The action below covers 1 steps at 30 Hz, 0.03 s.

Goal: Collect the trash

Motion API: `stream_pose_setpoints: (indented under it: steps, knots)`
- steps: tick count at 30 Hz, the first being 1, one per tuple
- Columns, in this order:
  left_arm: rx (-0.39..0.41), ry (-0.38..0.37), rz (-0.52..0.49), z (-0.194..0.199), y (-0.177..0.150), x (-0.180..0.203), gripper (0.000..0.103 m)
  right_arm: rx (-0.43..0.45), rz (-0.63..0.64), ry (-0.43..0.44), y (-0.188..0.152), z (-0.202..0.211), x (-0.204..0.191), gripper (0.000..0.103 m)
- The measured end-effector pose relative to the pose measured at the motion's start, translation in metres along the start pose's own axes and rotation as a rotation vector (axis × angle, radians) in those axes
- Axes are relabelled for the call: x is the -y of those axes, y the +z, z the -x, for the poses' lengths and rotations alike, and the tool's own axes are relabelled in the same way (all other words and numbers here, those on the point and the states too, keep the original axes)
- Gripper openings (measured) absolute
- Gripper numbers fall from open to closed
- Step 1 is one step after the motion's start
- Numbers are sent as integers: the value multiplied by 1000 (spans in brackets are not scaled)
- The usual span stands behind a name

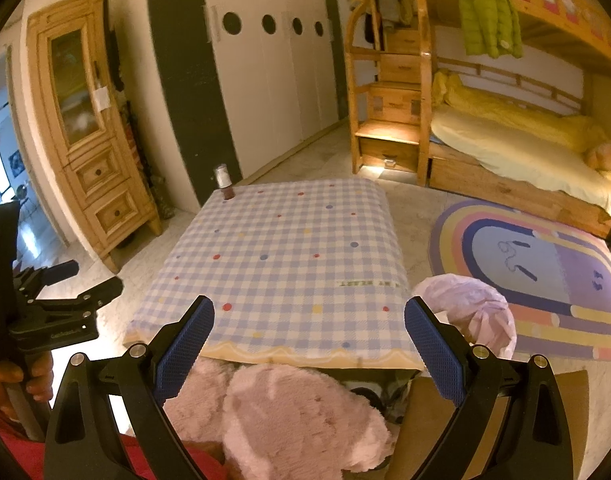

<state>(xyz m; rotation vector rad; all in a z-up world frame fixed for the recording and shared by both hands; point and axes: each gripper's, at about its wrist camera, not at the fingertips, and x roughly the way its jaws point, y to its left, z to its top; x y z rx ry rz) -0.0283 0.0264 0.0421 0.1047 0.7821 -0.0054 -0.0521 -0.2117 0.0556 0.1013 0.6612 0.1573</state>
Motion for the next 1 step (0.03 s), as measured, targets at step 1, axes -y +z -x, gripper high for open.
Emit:
stream_pose_setpoints:
  steps: [1]
  knots:
    - [-3, -5, -1, -3, 1, 2, 96, 4, -6, -13, -1, -1, 5, 95]
